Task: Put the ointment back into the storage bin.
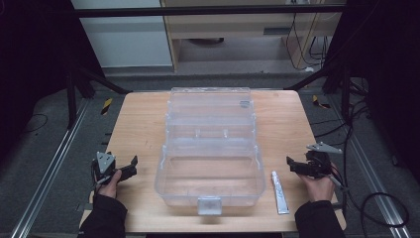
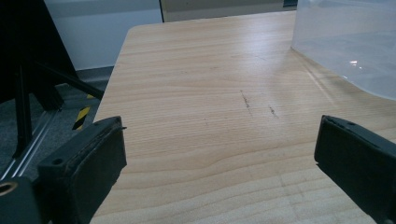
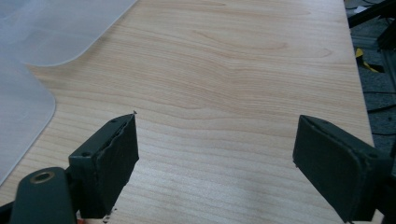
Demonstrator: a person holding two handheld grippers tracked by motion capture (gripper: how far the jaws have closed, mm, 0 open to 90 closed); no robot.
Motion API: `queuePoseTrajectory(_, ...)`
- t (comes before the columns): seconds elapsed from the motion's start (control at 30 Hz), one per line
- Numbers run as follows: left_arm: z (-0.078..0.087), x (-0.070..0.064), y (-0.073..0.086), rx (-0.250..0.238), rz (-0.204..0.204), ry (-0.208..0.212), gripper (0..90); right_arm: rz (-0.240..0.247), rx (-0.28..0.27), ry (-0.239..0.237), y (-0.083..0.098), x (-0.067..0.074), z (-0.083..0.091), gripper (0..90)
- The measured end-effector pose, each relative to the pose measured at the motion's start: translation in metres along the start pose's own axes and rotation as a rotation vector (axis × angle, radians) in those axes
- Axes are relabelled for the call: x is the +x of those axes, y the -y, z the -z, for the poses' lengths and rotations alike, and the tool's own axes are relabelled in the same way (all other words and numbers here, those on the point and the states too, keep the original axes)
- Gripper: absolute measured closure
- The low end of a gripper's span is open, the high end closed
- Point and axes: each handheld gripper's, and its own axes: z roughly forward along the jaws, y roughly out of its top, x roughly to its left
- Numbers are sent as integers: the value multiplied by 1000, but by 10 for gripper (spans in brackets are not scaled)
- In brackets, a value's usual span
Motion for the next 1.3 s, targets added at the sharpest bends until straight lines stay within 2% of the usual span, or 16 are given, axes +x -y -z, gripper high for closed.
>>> queuePoseTrajectory(0.3, 0, 0, 0, -1, -4, 3, 16, -1, 2, -16, -5, 4, 8, 146)
queuePoseTrajectory(0.43, 0, 0, 0, -3, -1, 1, 16, 18, 17, 2, -8, 10, 11, 152)
queuePoseTrajectory(0.53, 0, 0, 0, -2, -3, 0, 16, 40, 54, -10, -9, 13, 13, 161)
queuePoseTrajectory(0.7, 0, 0, 0, -2, -5, -1, 15, 86, 74, -39, -12, 20, 22, 178)
queuePoseTrajectory(0.73, 0, 0, 0, -2, -5, -1, 16, 90, 94, -56, -14, 24, 25, 178)
queuePoseTrajectory(0.87, 0, 0, 0, -2, -7, -1, 16, 123, 105, -55, -17, 29, 30, 177)
queuePoseTrajectory(1.0, 1, 0, 0, -1, -8, -1, 16, 143, 132, -81, -26, 38, 36, 174)
queuePoseTrajectory(1.3, 1, -1, 0, 0, -8, 0, 16, 159, 159, -105, -38, 49, 43, 176)
